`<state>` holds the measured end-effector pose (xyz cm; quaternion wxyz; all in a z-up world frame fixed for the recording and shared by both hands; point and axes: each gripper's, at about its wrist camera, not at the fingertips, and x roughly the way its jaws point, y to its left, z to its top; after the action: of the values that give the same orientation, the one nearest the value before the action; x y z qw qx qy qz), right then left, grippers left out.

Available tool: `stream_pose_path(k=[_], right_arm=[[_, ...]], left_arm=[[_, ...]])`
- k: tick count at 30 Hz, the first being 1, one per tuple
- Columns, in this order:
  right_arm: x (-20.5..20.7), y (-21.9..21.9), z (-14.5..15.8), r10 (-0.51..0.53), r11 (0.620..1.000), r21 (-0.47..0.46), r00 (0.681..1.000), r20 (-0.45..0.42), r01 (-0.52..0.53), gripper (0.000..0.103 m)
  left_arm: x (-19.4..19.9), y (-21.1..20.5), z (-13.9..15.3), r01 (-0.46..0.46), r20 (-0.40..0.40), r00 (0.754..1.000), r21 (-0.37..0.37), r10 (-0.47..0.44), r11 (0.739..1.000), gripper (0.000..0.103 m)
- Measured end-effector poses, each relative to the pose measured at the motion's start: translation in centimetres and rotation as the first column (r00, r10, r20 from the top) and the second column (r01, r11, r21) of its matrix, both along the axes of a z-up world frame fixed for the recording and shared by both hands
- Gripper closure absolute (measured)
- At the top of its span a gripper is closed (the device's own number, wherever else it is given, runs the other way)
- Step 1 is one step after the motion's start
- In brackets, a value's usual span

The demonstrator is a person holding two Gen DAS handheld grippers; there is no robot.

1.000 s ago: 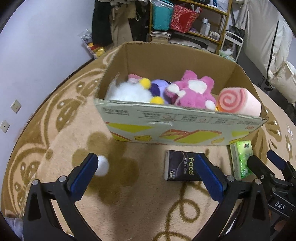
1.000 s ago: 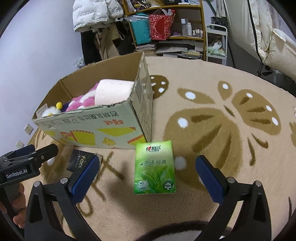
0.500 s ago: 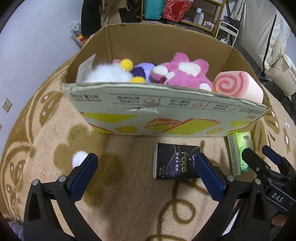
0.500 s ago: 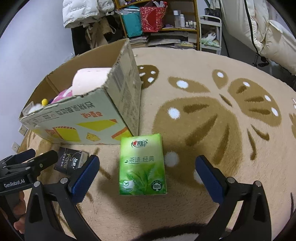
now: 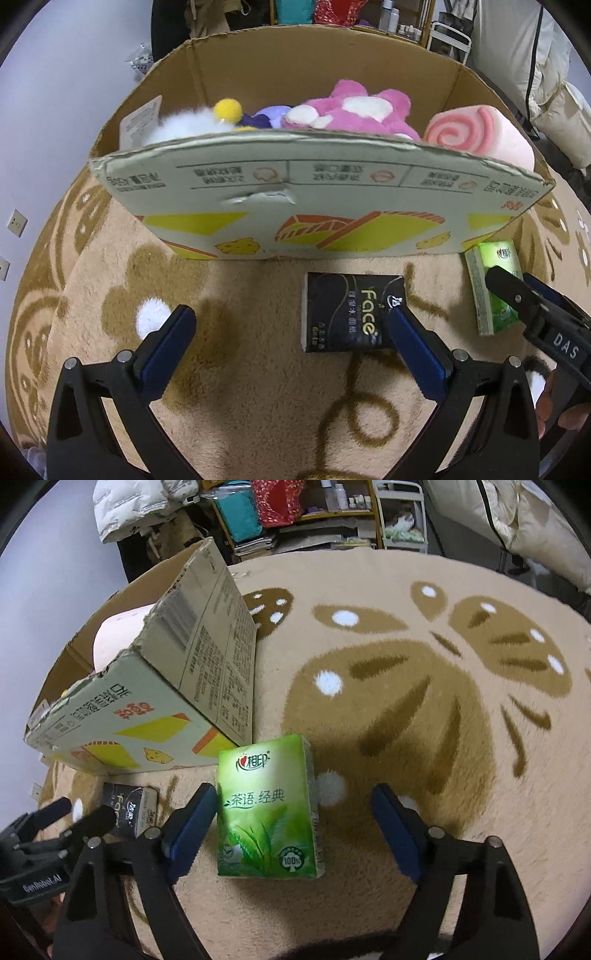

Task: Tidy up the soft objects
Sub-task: 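Lower left tool to black tissue pack while right tool lowers to green pack, then grasp black tissue pack with left tool while right tool grasps green pack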

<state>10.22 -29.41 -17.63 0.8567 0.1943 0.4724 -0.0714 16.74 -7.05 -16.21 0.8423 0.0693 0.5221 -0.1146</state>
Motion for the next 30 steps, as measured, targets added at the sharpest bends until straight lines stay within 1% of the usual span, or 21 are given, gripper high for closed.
stream_pose_path(k=[5, 10, 16, 25, 30], right_arm=[[0.1, -0.2, -0.1, 0.001, 1.000, 0.017, 1.000, 0.004, -0.001, 0.020], [0.3, 0.1, -0.4, 0.004, 1.000, 0.020, 1.000, 0.000, -0.004, 0.020], [0.5, 0.1, -0.5, 0.006, 1.000, 0.024, 1.000, 0.000, -0.006, 0.020], [0.5, -0.1, -0.7, 0.004, 0.999, 0.035, 1.000, 0.000, -0.004, 0.020], [0.6, -0.1, -0.7, 0.005, 0.999, 0.032, 1.000, 0.002, -0.005, 0.020]], left_arm=[[-0.3, -1.1, -0.7, 0.035, -0.003, 0.999, 0.012, -0.035, 0.999, 0.000], [-0.6, -2.6, -1.2, 0.067, -0.019, 0.998, 0.025, -0.067, 0.997, 0.000], [-1.5, -4.2, -1.7, 0.084, -0.016, 0.996, 0.047, -0.083, 0.995, 0.000], [-1.4, -4.7, -2.3, 0.090, -0.024, 0.996, 0.042, -0.089, 0.995, 0.000], [-0.9, -4.9, -3.3, 0.107, -0.032, 0.994, 0.059, -0.105, 0.993, 0.000]])
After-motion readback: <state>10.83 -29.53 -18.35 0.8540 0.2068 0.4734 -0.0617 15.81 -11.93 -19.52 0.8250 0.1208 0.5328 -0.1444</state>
